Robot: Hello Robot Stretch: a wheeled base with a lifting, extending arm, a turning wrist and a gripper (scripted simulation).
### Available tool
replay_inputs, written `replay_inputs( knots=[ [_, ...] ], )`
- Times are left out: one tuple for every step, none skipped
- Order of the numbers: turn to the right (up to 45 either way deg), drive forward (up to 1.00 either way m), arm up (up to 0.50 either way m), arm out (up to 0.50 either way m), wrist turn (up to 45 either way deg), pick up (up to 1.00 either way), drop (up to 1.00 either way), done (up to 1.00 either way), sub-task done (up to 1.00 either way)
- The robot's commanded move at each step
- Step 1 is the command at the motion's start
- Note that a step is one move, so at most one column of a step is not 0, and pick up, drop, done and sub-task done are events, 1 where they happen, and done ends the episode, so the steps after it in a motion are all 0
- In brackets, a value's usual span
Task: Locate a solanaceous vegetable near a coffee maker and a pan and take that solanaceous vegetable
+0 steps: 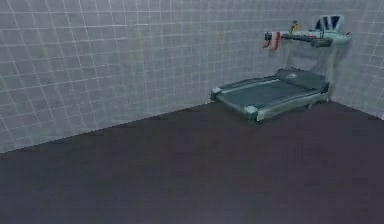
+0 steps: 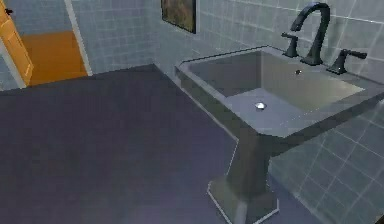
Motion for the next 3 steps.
replay_inputs(
  knots=[
    [45.0, 0.0, 0.0, 0.0, 0.0, 0.0, 0.0, 0.0, 0.0],
    [0.0, 0.1, 0.0, 0.0, 0.0, 0.0, 0.0, 0.0, 0.0],
    [12.0, 0.0, 0.0, 0.0, 0.0, 0.0, 0.0, 0.0, 0.0]
  ],
)
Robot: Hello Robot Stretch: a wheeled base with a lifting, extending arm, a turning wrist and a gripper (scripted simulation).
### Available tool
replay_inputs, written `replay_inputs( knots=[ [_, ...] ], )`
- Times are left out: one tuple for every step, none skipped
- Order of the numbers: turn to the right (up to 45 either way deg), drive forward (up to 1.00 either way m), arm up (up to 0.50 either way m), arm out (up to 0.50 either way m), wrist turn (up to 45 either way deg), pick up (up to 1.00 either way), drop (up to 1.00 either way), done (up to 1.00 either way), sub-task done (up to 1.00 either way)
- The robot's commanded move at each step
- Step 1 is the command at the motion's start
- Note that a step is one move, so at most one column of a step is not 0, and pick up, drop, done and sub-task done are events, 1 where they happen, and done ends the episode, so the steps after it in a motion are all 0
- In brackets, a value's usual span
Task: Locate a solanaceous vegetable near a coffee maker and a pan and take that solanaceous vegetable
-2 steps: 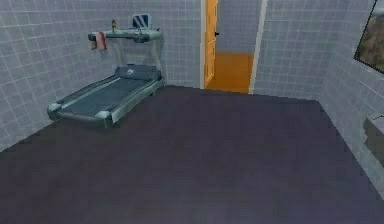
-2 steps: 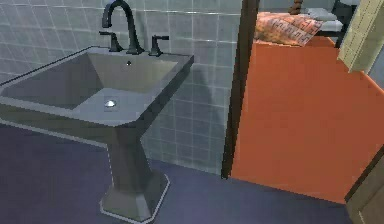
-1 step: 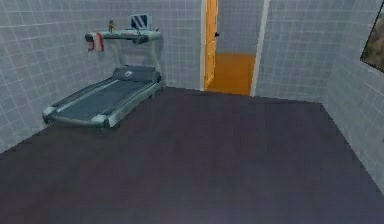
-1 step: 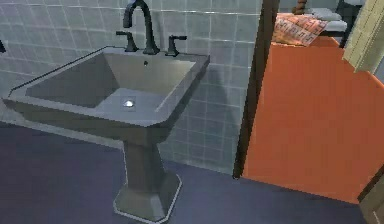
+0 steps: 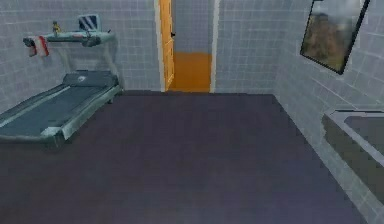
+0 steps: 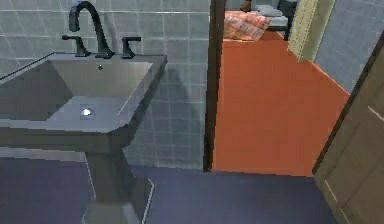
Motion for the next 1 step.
replay_inputs(
  knots=[
    [0.0, 1.0, 0.0, 0.0, 0.0, 0.0, 0.0, 0.0, 0.0]
  ],
)
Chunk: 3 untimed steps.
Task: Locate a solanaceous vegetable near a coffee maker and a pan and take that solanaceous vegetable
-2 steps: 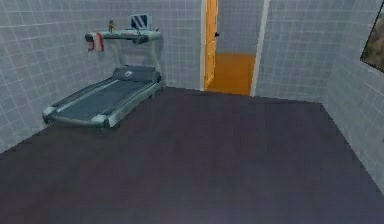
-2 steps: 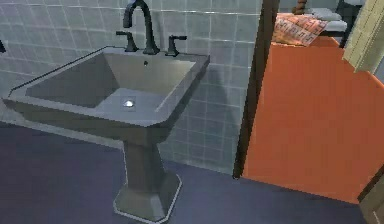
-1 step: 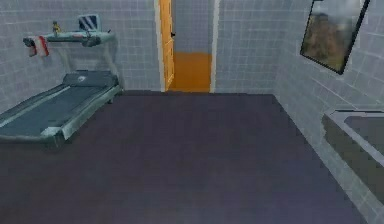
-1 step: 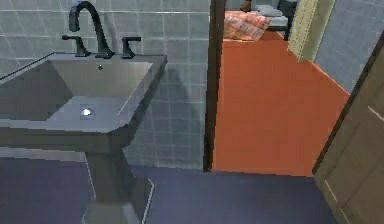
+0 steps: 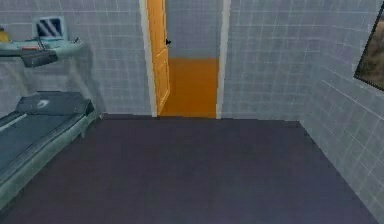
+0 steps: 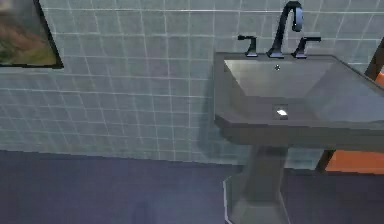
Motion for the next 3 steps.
replay_inputs(
  knots=[
    [0.0, 1.0, 0.0, 0.0, 0.0, 0.0, 0.0, 0.0, 0.0],
    [0.0, 1.0, 0.0, 0.0, 0.0, 0.0, 0.0, 0.0, 0.0],
    [3.0, 0.0, 0.0, 0.0, 0.0, 0.0, 0.0, 0.0, 0.0]
  ],
)
